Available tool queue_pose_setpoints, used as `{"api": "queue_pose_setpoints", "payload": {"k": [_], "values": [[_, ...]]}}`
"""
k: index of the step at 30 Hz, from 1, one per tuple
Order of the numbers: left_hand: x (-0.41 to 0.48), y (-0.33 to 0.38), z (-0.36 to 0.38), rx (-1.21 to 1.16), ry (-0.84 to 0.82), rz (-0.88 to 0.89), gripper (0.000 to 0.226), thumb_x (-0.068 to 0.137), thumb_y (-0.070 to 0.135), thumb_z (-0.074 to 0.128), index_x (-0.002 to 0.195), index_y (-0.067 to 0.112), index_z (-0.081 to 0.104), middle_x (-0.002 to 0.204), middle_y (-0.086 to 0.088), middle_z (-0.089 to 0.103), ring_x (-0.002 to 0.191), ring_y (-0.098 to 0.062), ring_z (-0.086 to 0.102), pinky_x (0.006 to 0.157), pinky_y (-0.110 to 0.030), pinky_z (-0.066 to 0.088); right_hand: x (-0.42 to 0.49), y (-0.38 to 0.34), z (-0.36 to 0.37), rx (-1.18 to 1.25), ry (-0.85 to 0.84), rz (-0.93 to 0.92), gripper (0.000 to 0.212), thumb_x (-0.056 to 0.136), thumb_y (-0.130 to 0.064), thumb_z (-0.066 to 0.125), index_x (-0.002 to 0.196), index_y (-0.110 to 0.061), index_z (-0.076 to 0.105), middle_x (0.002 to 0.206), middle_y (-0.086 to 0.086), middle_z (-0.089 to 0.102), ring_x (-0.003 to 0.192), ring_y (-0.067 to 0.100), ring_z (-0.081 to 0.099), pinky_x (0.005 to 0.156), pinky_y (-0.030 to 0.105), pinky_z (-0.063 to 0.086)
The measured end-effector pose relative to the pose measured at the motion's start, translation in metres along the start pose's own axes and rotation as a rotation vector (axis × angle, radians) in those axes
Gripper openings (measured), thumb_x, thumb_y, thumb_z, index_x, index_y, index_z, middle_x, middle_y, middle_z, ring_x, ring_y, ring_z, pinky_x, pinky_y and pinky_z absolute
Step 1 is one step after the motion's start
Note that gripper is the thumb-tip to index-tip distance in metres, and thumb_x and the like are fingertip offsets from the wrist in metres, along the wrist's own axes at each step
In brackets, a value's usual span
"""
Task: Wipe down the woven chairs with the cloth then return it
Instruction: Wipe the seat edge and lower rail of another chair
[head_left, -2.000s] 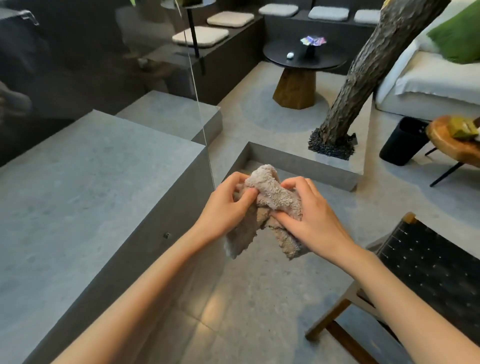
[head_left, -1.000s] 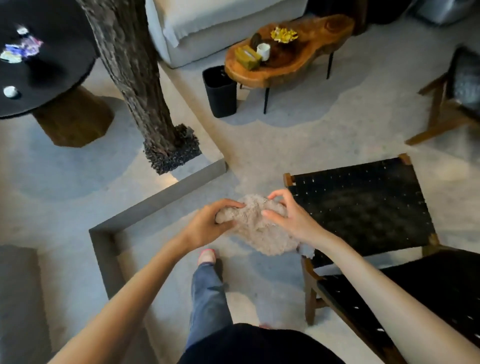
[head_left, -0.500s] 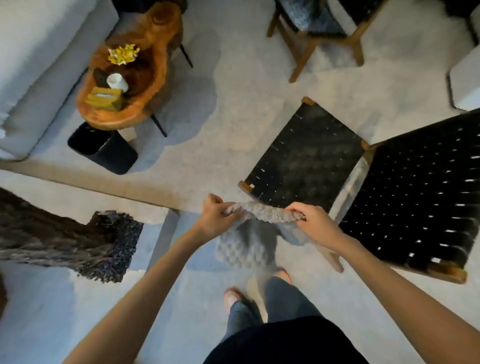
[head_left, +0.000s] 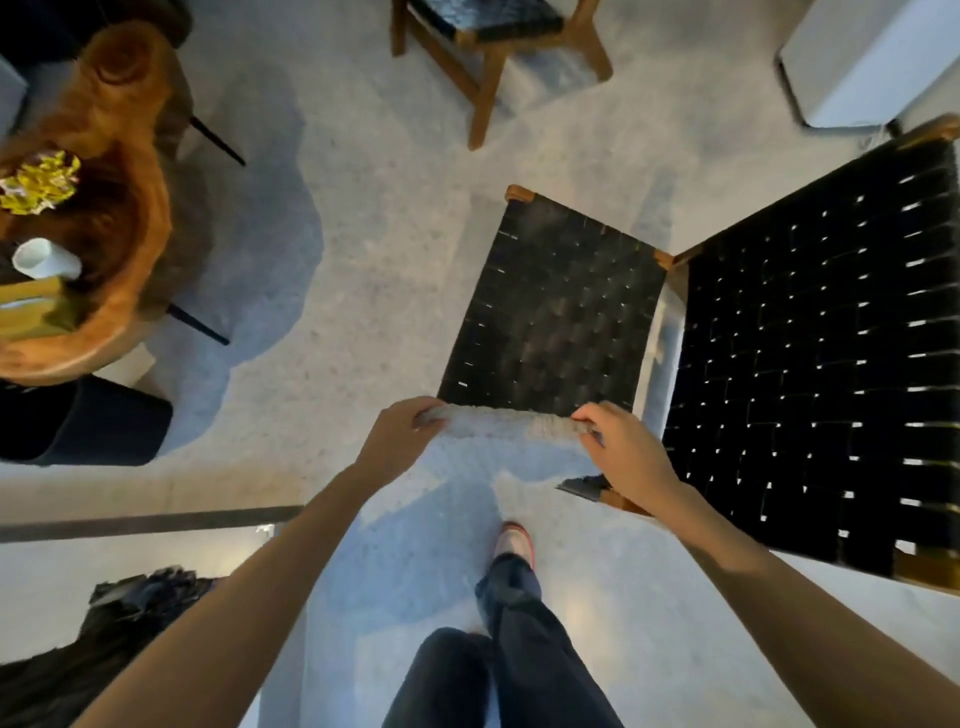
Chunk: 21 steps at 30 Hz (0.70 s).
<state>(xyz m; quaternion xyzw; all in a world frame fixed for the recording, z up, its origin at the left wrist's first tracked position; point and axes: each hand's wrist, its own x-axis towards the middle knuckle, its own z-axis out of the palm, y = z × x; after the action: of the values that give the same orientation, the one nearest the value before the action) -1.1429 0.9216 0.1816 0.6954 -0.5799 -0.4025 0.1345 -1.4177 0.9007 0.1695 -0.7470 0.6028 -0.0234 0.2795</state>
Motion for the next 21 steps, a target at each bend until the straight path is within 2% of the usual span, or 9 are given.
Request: {"api": "queue_pose_setpoints", "payload": {"k": [2, 4, 6, 8, 10, 13, 16, 19, 21], "values": [[0.024, -0.002, -0.002, -0.024, 0.034, 0.034, 0.023, 0.093, 0.010, 0.056, 0.114, 0.002, 0.064, 0.108, -0.010, 0.066, 0.099, -0.019, 0.059, 0.086, -0.020, 0.041, 0.011, 0.001, 0.000, -0.056, 0.106, 0.012, 0.021, 0.097, -0.024, 0.053, 0.114, -0.017, 0.062, 0.110, 0.003, 0.065, 0.098, 0.022, 0.063, 0.085, 0.029, 0.051], [0.043, -0.007, -0.001, -0.053, 0.024, 0.039, 0.023, 0.092, 0.008, 0.057, 0.113, 0.006, 0.065, 0.106, -0.003, 0.064, 0.096, -0.013, 0.056, 0.082, -0.015, 0.038, 0.016, 0.004, 0.006, -0.141, 0.151, -0.001, 0.021, 0.097, -0.023, 0.052, 0.115, -0.018, 0.063, 0.109, 0.003, 0.065, 0.098, 0.025, 0.063, 0.085, 0.031, 0.050], [0.058, -0.022, 0.007, -0.031, -0.009, 0.053, 0.024, 0.093, 0.006, 0.055, 0.116, 0.005, 0.063, 0.109, -0.007, 0.063, 0.096, -0.014, 0.055, 0.079, -0.007, 0.036, 0.018, 0.005, 0.017, -0.192, 0.096, 0.006, 0.023, 0.097, -0.022, 0.052, 0.118, -0.018, 0.061, 0.114, 0.002, 0.063, 0.102, 0.025, 0.061, 0.089, 0.032, 0.047], [0.069, -0.041, 0.017, 0.011, -0.030, 0.061, 0.026, 0.092, 0.003, 0.055, 0.117, 0.002, 0.062, 0.113, -0.011, 0.063, 0.094, -0.012, 0.052, 0.077, 0.002, 0.032, 0.019, 0.009, 0.037, -0.215, 0.066, -0.017, 0.024, 0.093, -0.017, 0.061, 0.117, -0.015, 0.063, 0.115, 0.004, 0.062, 0.101, 0.025, 0.061, 0.090, 0.033, 0.049], [0.079, -0.061, 0.027, 0.030, -0.054, 0.080, 0.026, 0.090, 0.000, 0.056, 0.115, 0.002, 0.063, 0.111, -0.011, 0.063, 0.086, -0.007, 0.049, 0.074, 0.004, 0.032, 0.019, 0.012, 0.061, -0.277, -0.028, -0.022, 0.033, 0.094, -0.015, 0.060, 0.127, -0.019, 0.059, 0.125, 0.002, 0.058, 0.110, 0.024, 0.058, 0.096, 0.034, 0.046], [0.095, -0.091, 0.043, 0.078, -0.103, 0.135, 0.026, 0.088, -0.004, 0.057, 0.111, 0.001, 0.067, 0.104, -0.014, 0.066, 0.082, -0.006, 0.049, 0.075, 0.000, 0.032, 0.023, 0.019, 0.100, -0.191, -0.077, 0.128, 0.036, 0.100, -0.022, 0.049, 0.135, -0.027, 0.050, 0.132, -0.004, 0.054, 0.117, 0.019, 0.053, 0.102, 0.029, 0.041], [0.107, -0.121, 0.060, 0.121, -0.120, 0.143, 0.022, 0.086, -0.002, 0.061, 0.106, 0.002, 0.070, 0.097, -0.015, 0.068, 0.087, -0.020, 0.056, 0.077, -0.012, 0.033, 0.028, 0.023, 0.137, -0.123, -0.103, 0.230, 0.032, 0.098, -0.026, 0.051, 0.130, -0.026, 0.055, 0.128, -0.005, 0.059, 0.111, 0.016, 0.056, 0.099, 0.027, 0.043], [0.115, -0.147, 0.070, 0.068, -0.187, 0.023, 0.021, 0.086, -0.001, 0.062, 0.105, 0.004, 0.069, 0.101, -0.014, 0.065, 0.094, -0.024, 0.059, 0.083, -0.024, 0.043, 0.034, 0.026, 0.166, -0.047, -0.164, 0.293, 0.029, 0.098, -0.027, 0.051, 0.125, -0.024, 0.060, 0.123, -0.002, 0.062, 0.109, 0.019, 0.058, 0.100, 0.030, 0.046], [0.123, -0.162, 0.073, -0.024, -0.225, -0.061, 0.026, 0.083, -0.006, 0.063, 0.101, 0.010, 0.070, 0.100, -0.010, 0.066, 0.088, -0.018, 0.061, 0.077, -0.017, 0.048, 0.042, 0.028, 0.180, -0.013, -0.197, 0.313, 0.027, 0.099, -0.025, 0.049, 0.124, -0.022, 0.061, 0.120, 0.000, 0.064, 0.107, 0.022, 0.060, 0.098, 0.033, 0.048]]}}
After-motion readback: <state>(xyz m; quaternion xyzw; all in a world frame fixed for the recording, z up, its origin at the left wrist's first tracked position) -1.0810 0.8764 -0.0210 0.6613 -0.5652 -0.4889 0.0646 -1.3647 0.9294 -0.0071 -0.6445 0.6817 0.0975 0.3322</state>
